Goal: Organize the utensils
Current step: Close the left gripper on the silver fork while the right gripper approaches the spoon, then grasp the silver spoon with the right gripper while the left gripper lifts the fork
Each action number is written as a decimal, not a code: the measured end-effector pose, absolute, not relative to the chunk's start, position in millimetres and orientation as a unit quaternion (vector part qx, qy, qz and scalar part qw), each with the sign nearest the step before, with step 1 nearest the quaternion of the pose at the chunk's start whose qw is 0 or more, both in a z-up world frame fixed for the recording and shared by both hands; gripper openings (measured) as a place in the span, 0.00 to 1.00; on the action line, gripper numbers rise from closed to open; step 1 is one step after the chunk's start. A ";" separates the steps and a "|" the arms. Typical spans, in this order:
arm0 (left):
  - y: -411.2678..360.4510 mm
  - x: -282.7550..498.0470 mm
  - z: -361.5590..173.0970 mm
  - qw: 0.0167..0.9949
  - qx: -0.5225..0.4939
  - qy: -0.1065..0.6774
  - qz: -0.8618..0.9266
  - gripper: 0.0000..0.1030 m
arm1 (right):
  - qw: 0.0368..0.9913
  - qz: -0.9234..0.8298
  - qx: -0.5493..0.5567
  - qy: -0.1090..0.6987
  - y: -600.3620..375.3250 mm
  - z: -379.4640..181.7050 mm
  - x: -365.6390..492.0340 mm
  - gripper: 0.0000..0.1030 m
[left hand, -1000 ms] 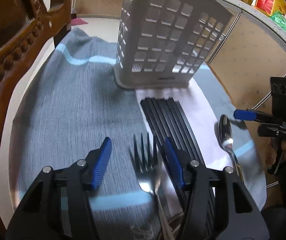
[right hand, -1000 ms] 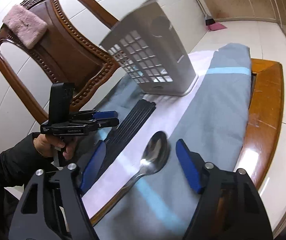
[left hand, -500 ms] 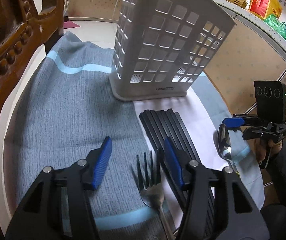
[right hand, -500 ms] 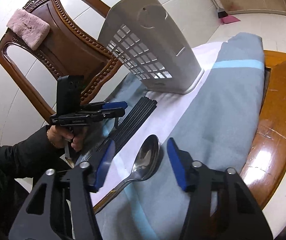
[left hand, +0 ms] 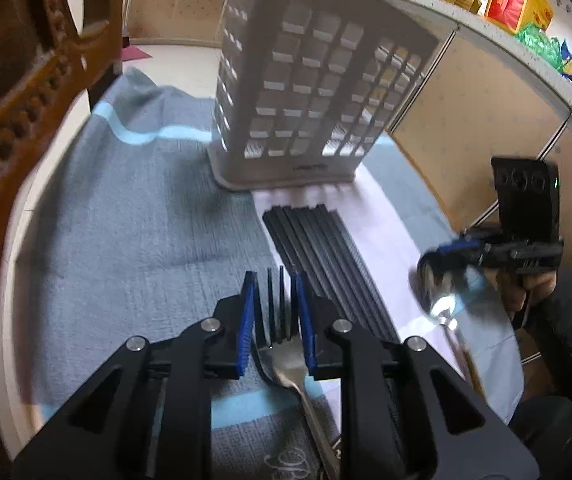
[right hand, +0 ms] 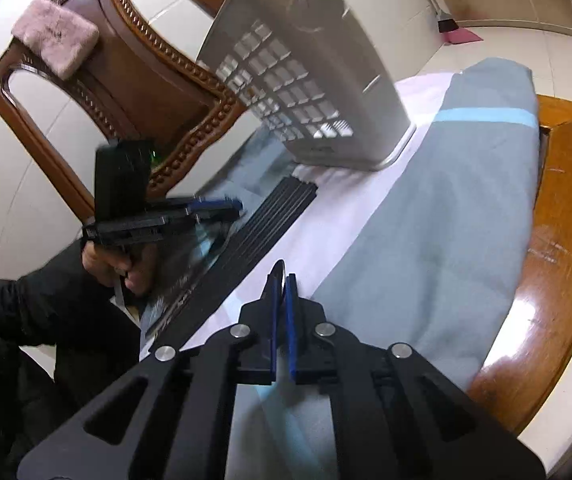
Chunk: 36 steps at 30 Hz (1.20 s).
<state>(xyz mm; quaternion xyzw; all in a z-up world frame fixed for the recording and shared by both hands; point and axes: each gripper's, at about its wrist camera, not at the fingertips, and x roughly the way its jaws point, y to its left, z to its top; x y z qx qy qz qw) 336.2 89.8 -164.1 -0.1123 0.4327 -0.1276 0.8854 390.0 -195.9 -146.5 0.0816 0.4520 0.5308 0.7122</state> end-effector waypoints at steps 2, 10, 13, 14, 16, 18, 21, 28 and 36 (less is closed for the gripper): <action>89.8 331.8 -156.7 0.888 -0.110 0.428 -0.129 0.20 | 0.713 0.530 0.074 0.453 -192.9 -145.5 386.0 0.04; 80.7 303.5 -125.5 0.911 -0.046 0.403 -0.080 0.19 | 0.735 0.502 0.077 0.450 -194.2 -137.7 382.2 0.04; 80.8 297.0 -110.7 0.916 -0.029 0.393 -0.074 0.19 | 0.744 0.487 0.077 0.451 -197.0 -133.2 380.4 0.04; 81.8 296.0 -107.8 0.918 -0.026 0.390 -0.071 0.19 | 0.750 0.477 0.070 0.453 -198.0 -132.2 380.2 0.03; 83.9 293.4 -104.3 0.920 -0.023 0.384 -0.074 0.18 | 0.763 0.453 0.062 0.456 -202.1 -132.6 381.2 0.03; 84.8 293.8 -104.9 0.922 -0.024 0.381 -0.068 0.18 | 0.770 0.442 0.060 0.456 -205.0 -135.0 381.3 0.03; 91.4 286.5 -95.9 0.928 -0.032 0.367 -0.052 0.18 | 0.778 0.431 0.075 0.451 -209.8 -137.1 379.8 0.02; 86.8 272.4 -75.2 0.938 -0.002 0.343 -0.054 0.01 | 0.764 0.423 0.130 0.470 -217.4 -149.3 387.3 0.17; 97.3 272.8 -81.1 0.937 -0.021 0.347 -0.040 0.01 | 0.737 0.454 0.172 0.470 -214.7 -157.8 403.4 0.43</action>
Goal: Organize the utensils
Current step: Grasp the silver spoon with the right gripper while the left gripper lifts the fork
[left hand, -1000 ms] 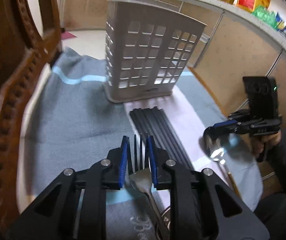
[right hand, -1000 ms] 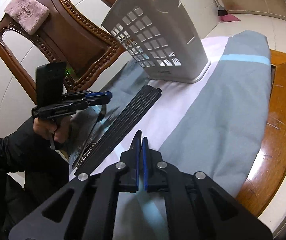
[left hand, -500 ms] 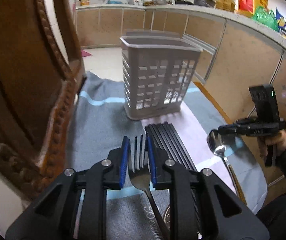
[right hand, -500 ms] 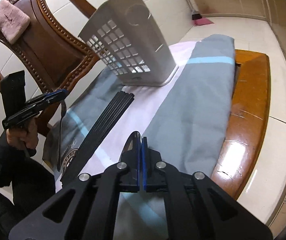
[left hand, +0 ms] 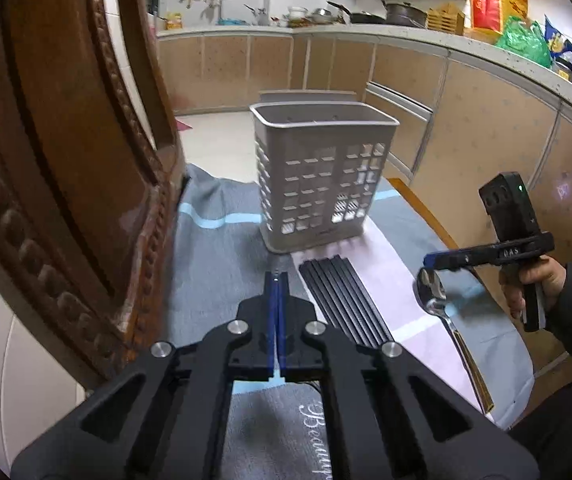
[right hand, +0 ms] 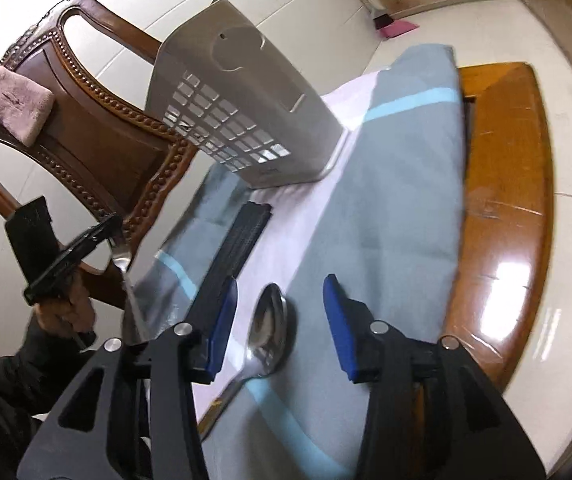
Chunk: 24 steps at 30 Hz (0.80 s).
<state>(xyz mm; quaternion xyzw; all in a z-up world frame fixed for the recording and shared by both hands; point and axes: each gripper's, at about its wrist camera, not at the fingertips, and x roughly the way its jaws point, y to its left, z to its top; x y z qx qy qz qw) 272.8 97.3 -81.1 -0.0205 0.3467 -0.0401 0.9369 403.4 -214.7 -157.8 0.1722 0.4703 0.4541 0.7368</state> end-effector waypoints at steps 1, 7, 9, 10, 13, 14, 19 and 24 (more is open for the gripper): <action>98.6 272.0 -80.1 0.938 -0.022 0.344 -0.034 0.01 | 0.739 0.458 0.159 0.469 -210.3 -157.6 403.5 0.42; 99.9 263.5 -70.4 0.943 -0.012 0.334 -0.014 0.01 | 0.733 0.475 0.093 0.478 -196.0 -158.3 396.2 0.04; 99.6 258.2 -63.6 0.946 -0.006 0.324 -0.007 0.01 | 0.731 0.482 0.082 0.476 -190.6 -153.0 387.4 0.03; 98.8 255.2 -59.5 0.947 -0.001 0.321 -0.005 0.01 | 0.735 0.482 0.074 0.471 -187.8 -149.0 382.2 0.03; 97.8 246.9 -48.6 0.951 0.004 0.310 0.002 0.01 | 0.749 0.477 0.058 0.457 -185.0 -134.9 368.4 0.03; 97.0 242.7 -44.4 0.952 0.007 0.306 0.007 0.01 | 0.760 0.471 0.051 0.446 -185.2 -124.6 361.6 0.03; 95.2 220.9 -23.6 0.956 0.004 0.293 0.013 0.01 | 0.821 0.429 0.006 0.376 -186.6 -59.4 317.1 0.03; 92.0 201.2 -1.8 0.956 -0.024 0.289 0.035 0.01 | 0.897 0.329 -0.063 0.288 -179.9 8.7 250.2 0.04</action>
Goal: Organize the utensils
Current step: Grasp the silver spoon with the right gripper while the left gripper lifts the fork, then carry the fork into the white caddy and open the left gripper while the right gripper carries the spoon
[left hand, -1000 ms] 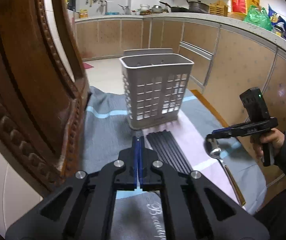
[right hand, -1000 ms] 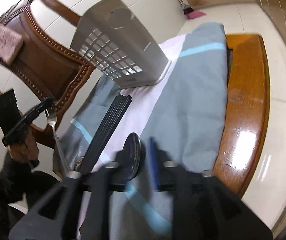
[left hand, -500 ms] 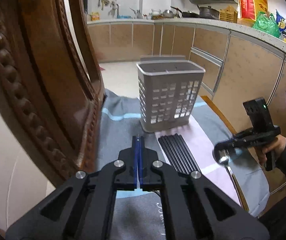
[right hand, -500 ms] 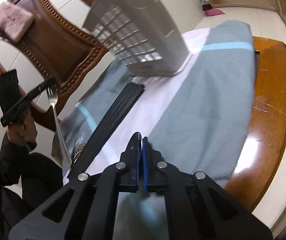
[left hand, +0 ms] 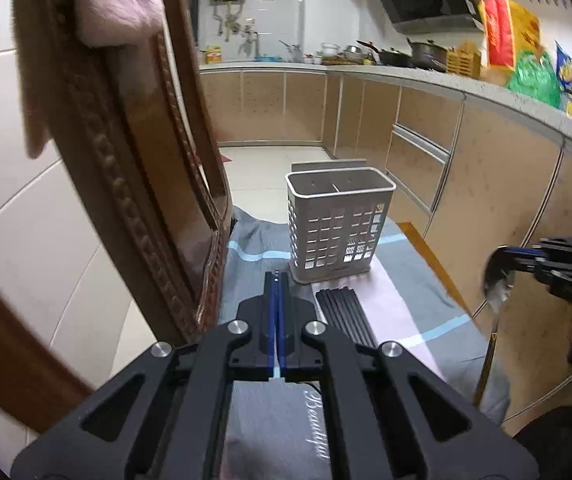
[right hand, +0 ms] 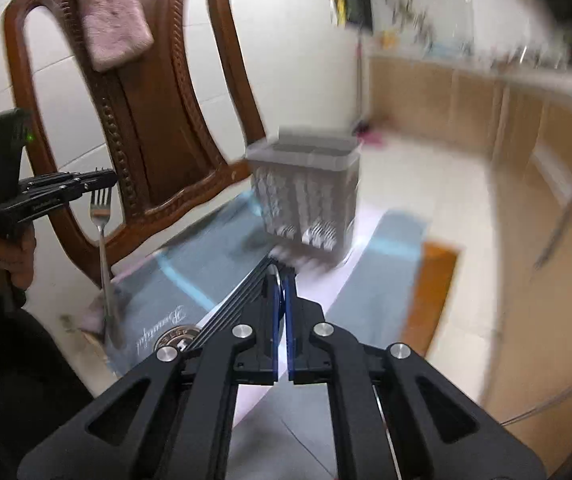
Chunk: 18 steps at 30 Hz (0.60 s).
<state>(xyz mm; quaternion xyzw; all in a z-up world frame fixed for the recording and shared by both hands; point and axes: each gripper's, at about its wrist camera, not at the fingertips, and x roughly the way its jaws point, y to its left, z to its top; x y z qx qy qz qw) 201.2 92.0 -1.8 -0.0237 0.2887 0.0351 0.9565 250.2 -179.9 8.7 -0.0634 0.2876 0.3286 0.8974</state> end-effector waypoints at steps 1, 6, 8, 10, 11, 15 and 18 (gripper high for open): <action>88.3 196.8 1.9 0.957 -0.022 0.287 0.041 0.01 | 0.907 0.317 -0.068 0.268 -179.8 18.1 239.2 0.04; 68.6 177.1 16.2 0.957 -0.014 0.285 0.061 0.01 | 0.958 0.205 -0.136 0.149 -157.6 65.6 171.1 0.03; 60.0 166.8 21.8 0.958 -0.009 0.279 0.063 0.01 | 0.968 0.169 -0.139 0.124 -153.8 77.1 154.9 0.03; 54.2 158.6 26.1 0.960 -0.011 0.274 0.063 0.01 | 0.974 0.154 -0.119 0.114 -155.2 83.8 146.1 0.03; 51.8 154.3 28.5 0.960 -0.011 0.272 0.063 0.01 | 0.976 0.147 -0.114 0.111 -155.7 85.5 143.3 0.03; 46.7 141.6 38.5 0.962 -0.014 0.264 0.062 0.01 | 0.978 0.135 -0.108 0.113 -153.0 85.6 134.0 0.03; 46.1 132.8 44.5 0.964 -0.018 0.259 0.062 0.01 | 0.979 0.132 -0.099 0.120 -153.3 82.5 126.0 0.03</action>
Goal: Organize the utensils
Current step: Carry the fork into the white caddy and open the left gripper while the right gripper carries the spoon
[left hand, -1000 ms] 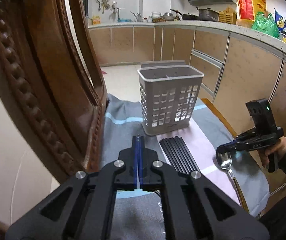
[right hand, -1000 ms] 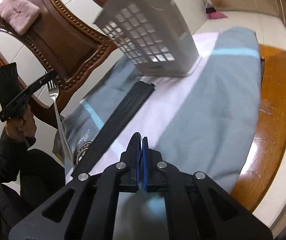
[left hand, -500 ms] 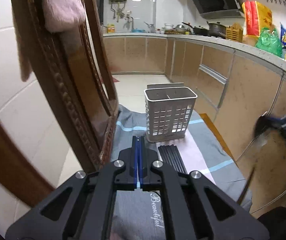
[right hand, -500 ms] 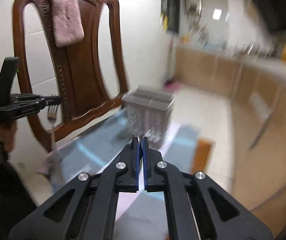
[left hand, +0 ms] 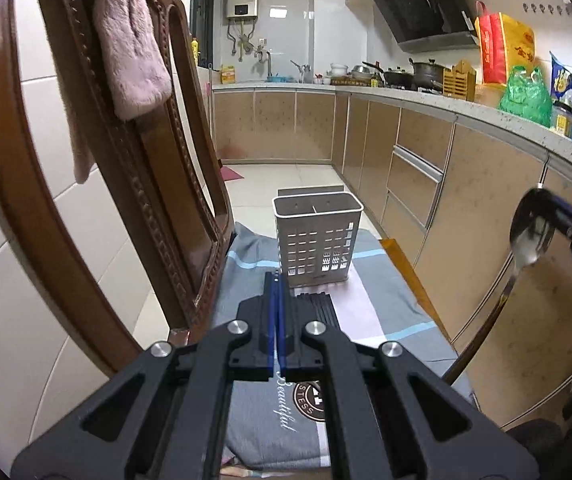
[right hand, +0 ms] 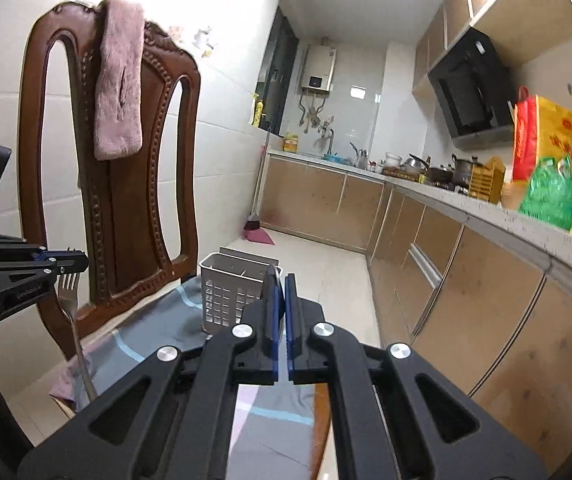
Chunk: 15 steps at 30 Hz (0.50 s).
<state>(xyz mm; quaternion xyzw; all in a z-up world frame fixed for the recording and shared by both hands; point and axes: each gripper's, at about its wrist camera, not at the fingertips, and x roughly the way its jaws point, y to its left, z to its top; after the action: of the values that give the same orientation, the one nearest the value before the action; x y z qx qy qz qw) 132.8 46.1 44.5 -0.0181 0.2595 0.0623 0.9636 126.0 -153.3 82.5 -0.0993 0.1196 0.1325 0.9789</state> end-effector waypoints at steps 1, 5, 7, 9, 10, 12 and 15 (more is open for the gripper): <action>45.8 131.3 45.5 0.964 -0.018 0.259 0.061 0.01 | 0.979 0.134 -0.094 0.125 -155.4 81.8 123.9 0.03; 44.1 123.5 48.8 0.965 -0.018 0.256 0.061 0.01 | 0.980 0.130 -0.084 0.126 -157.5 79.7 116.1 0.03; 44.2 123.6 49.7 0.965 -0.019 0.255 0.060 0.01 | 0.980 0.129 -0.083 0.125 -158.6 79.3 112.8 0.03; 42.5 123.0 50.8 0.965 -0.018 0.254 0.058 0.01 | 0.981 0.127 -0.084 0.123 -159.7 79.8 110.3 0.03; 41.7 122.4 51.3 0.965 -0.016 0.254 0.057 0.01 | 0.981 0.127 -0.084 0.122 -160.0 80.2 108.7 0.03; 40.2 119.8 52.9 0.966 -0.014 0.252 0.057 0.01 | 0.981 0.127 -0.085 0.122 -160.6 81.2 107.6 0.03; 40.1 118.0 54.1 0.966 -0.012 0.251 0.057 0.01 | 0.981 0.126 -0.085 0.122 -162.5 81.6 105.2 0.03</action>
<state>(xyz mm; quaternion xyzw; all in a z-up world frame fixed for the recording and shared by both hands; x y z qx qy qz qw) 118.0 40.1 54.1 -0.0122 0.2514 0.0568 0.9661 105.2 -162.5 81.6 -0.0854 0.1219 0.1263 0.9808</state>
